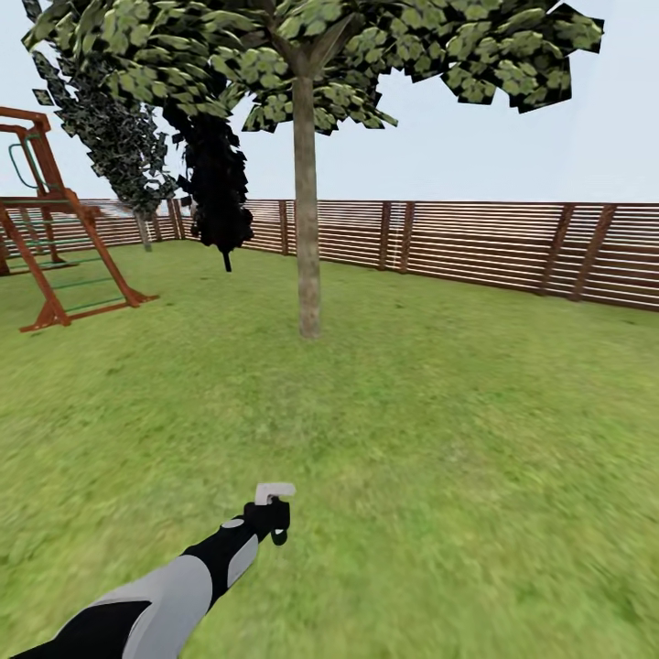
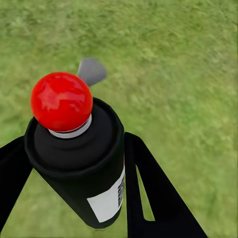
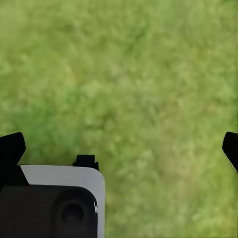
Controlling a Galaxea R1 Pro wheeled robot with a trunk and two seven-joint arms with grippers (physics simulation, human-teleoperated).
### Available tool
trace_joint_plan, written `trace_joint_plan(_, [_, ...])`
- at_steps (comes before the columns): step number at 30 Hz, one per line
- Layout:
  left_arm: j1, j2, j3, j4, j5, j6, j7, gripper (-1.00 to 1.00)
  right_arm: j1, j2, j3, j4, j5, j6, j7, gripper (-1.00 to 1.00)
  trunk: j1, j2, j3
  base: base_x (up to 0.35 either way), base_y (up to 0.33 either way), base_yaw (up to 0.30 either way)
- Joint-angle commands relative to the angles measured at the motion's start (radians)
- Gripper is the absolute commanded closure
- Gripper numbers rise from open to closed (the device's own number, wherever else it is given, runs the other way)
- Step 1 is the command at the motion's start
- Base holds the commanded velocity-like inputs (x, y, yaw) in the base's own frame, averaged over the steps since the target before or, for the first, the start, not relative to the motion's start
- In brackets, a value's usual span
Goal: In the garden, pick up the pesticide atomizer on the floor and spray pesticide onto both trees until each tree trunk is fully covered.
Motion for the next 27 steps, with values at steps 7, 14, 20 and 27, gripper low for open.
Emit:
trace_joint_plan(7, [-0.001, 0.000, 0.008, 0.001, -0.007, -0.003, -0.003, 1.00, -0.001, 0.001, 0.003, 0.002, 0.002, -0.003, -0.004, -1.00, 0.001, -0.001, -0.002, 0.350, 0.000, 0.000])
trace_joint_plan(14, [-0.001, 0.000, 0.009, 0.000, -0.007, -0.003, -0.003, 1.00, -0.001, 0.001, 0.003, 0.002, 0.002, -0.003, -0.004, -1.00, 0.001, -0.001, -0.001, 0.350, 0.000, 0.000])
trace_joint_plan(20, [-0.001, 0.000, 0.008, 0.000, -0.007, -0.003, -0.003, 1.00, -0.001, 0.001, 0.003, 0.002, 0.002, -0.003, -0.004, -1.00, 0.001, -0.001, 0.004, 0.350, 0.000, 0.000])
trace_joint_plan(27, [-0.001, 0.000, 0.008, 0.000, -0.007, -0.003, -0.003, 1.00, -0.001, 0.002, 0.003, 0.002, 0.002, -0.003, -0.004, -1.00, 0.001, -0.001, 0.011, 0.350, 0.000, 0.000])
